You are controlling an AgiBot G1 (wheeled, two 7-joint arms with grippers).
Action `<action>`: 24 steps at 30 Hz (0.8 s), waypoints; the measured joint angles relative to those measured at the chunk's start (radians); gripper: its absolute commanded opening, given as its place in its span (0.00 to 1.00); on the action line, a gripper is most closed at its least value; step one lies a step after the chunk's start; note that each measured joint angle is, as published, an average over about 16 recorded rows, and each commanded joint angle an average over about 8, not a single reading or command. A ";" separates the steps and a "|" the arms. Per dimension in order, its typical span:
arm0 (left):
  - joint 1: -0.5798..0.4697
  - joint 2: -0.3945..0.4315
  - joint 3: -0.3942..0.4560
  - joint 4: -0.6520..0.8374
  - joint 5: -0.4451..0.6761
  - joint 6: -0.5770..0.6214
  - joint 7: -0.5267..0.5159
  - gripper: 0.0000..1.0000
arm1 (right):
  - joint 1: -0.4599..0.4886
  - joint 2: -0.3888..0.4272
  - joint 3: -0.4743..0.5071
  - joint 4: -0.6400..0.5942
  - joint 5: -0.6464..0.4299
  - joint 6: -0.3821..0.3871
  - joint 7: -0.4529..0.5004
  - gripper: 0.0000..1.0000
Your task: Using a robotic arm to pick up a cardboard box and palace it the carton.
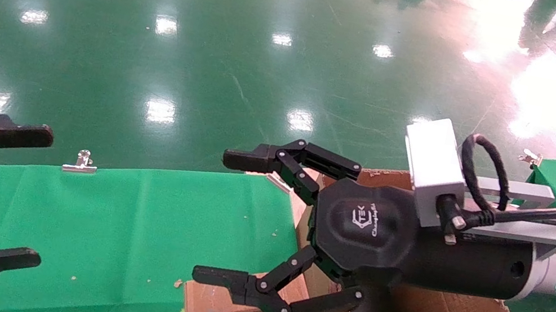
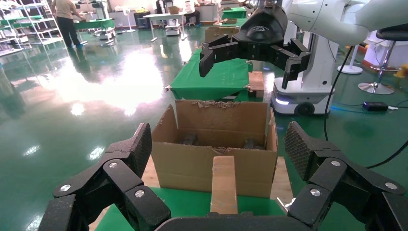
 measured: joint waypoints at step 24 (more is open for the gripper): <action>0.000 0.000 0.000 0.000 0.000 0.000 0.000 0.00 | 0.002 0.002 -0.003 0.000 -0.006 -0.003 0.002 1.00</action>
